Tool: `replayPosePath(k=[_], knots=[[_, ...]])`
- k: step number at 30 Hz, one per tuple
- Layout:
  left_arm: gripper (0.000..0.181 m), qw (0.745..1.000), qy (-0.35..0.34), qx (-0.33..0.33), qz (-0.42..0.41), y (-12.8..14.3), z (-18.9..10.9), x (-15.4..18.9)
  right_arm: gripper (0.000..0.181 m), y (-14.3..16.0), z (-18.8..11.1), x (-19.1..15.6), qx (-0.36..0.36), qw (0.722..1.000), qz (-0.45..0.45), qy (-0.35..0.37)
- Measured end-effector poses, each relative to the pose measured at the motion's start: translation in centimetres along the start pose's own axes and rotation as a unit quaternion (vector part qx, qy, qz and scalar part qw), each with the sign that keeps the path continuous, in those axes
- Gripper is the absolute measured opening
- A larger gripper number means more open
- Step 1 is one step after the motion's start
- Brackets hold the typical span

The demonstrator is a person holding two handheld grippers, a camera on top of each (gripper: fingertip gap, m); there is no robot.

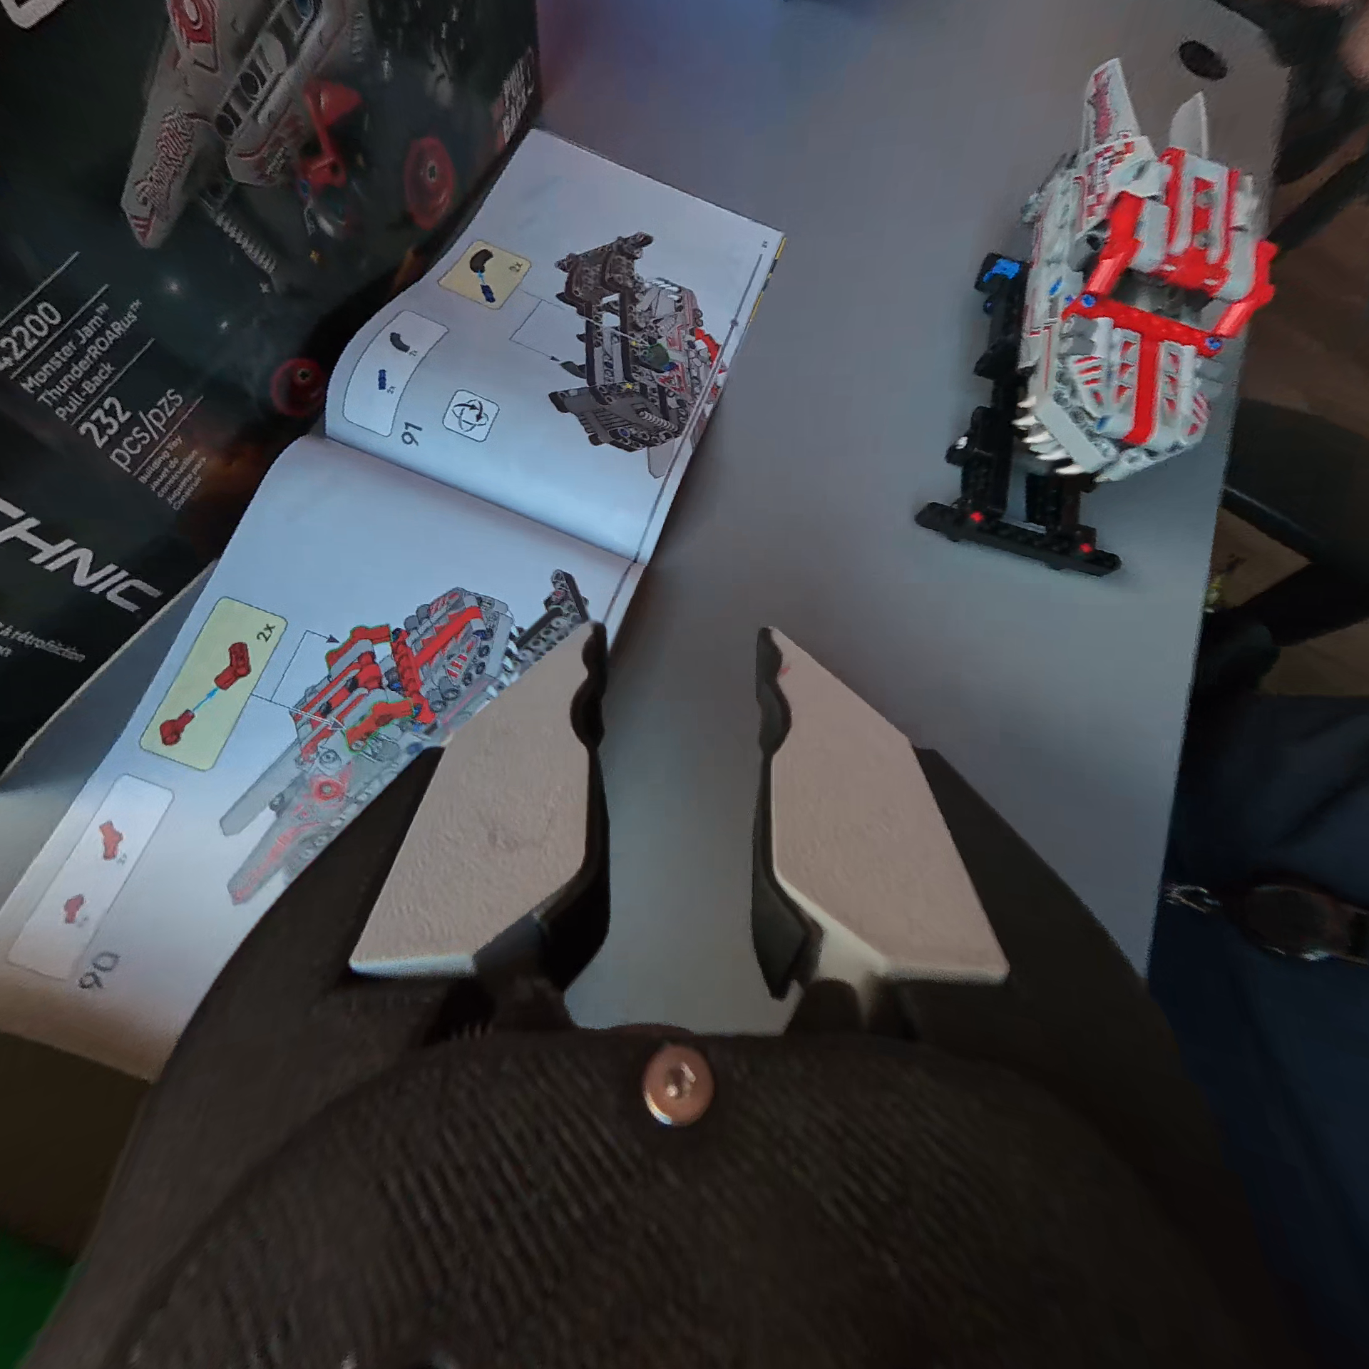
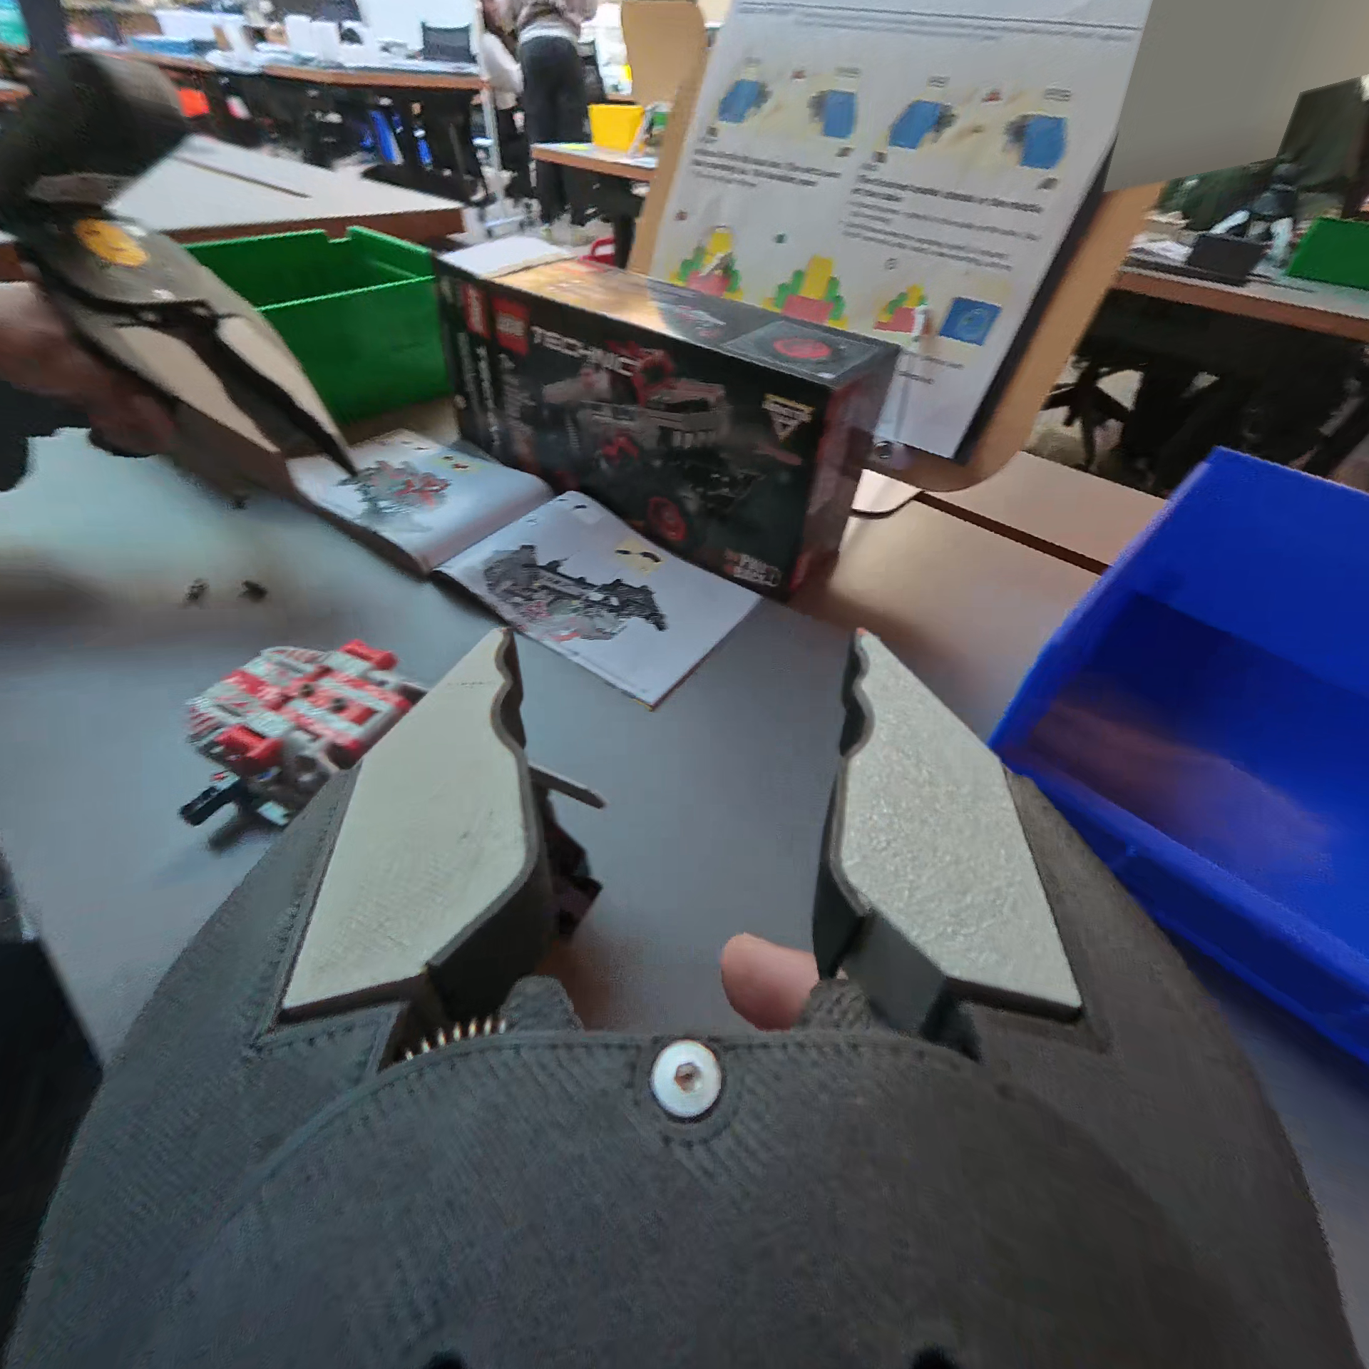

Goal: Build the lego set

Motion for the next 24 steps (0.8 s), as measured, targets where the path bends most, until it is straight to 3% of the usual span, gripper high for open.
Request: replayPosePath(k=[1,5,16,24], knots=[[0.038,1.000,0.008,0.007,0.002,0.4,-0.4,0.5,0.086,0.4,0.1,0.6,0.005,1.000,0.007,0.011],[0.036,0.999,0.029,0.035,0.024,2.9,-2.1,2.9,0.087,2.2,0.7,2.2,0.017,0.999,0.025,0.036],[0.034,0.993,-0.049,0.095,0.044,9.1,-4.5,5.4,0.088,5.3,3.9,2.3,-0.009,0.999,0.032,0.021],[0.035,0.996,-0.082,0.036,0.009,14.0,-4.2,5.0,0.086,5.7,3.8,2.7,0.004,0.999,0.045,0.028]])
Point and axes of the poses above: each gripper's, where its closed fingertips meet, z out along the fingers, y out of its underside, x = y × z across the jaws, the point moved 7 cm from there along -z, back along the fingers, and after that the axes turned 13 degrees about -x, right-handed, at the moved point
